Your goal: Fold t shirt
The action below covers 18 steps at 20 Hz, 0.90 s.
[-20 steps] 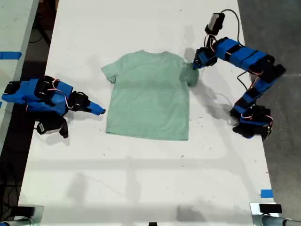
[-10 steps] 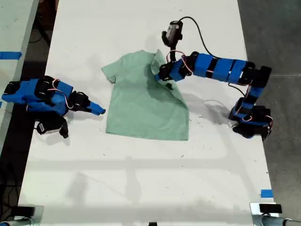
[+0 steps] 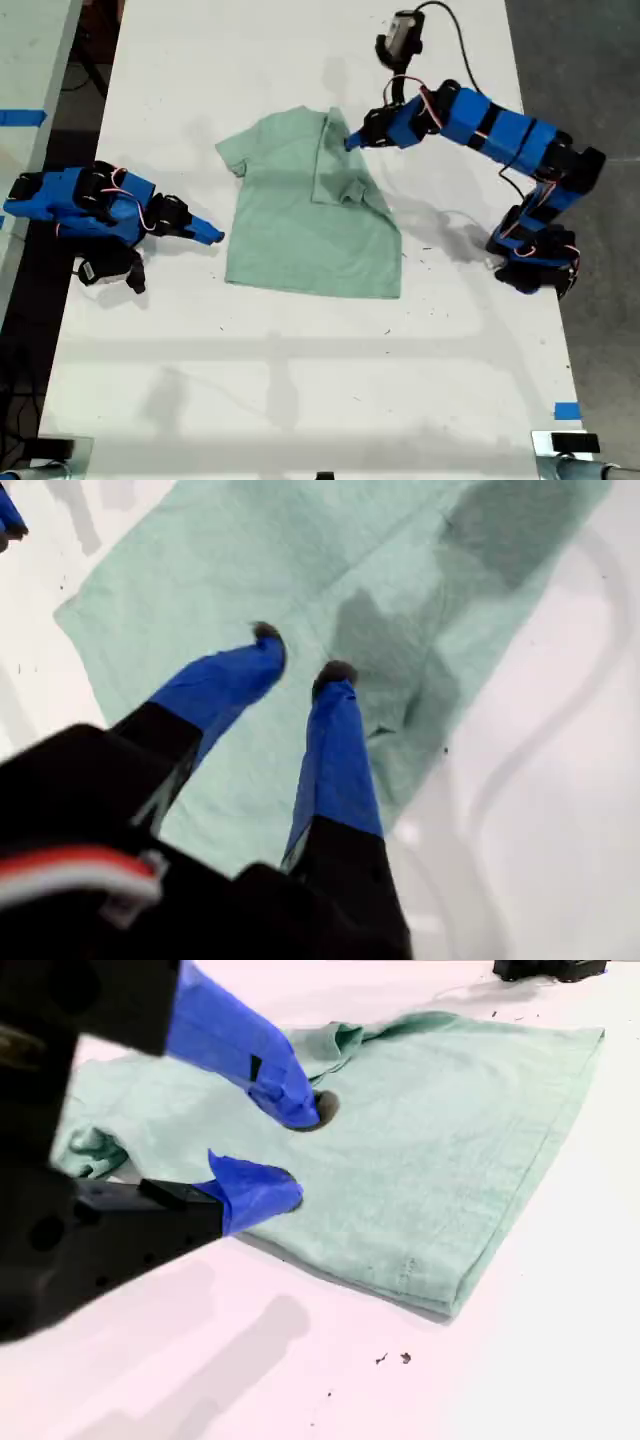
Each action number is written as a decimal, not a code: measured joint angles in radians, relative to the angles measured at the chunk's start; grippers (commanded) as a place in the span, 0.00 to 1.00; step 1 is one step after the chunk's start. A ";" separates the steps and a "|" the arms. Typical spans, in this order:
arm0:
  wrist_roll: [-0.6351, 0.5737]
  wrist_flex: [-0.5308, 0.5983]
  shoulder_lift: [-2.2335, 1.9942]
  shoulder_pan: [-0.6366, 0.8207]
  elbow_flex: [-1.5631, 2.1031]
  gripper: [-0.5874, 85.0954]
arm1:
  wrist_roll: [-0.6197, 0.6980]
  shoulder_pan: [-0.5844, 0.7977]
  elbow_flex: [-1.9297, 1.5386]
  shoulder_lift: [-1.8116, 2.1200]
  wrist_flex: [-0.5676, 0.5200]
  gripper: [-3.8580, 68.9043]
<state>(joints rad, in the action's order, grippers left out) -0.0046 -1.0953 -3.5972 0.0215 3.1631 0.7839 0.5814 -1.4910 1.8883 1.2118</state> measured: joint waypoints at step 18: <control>0.000 0.000 0.000 0.000 0.000 0.12 | -0.479 -0.169 -1.543 1.606 0.091 0.07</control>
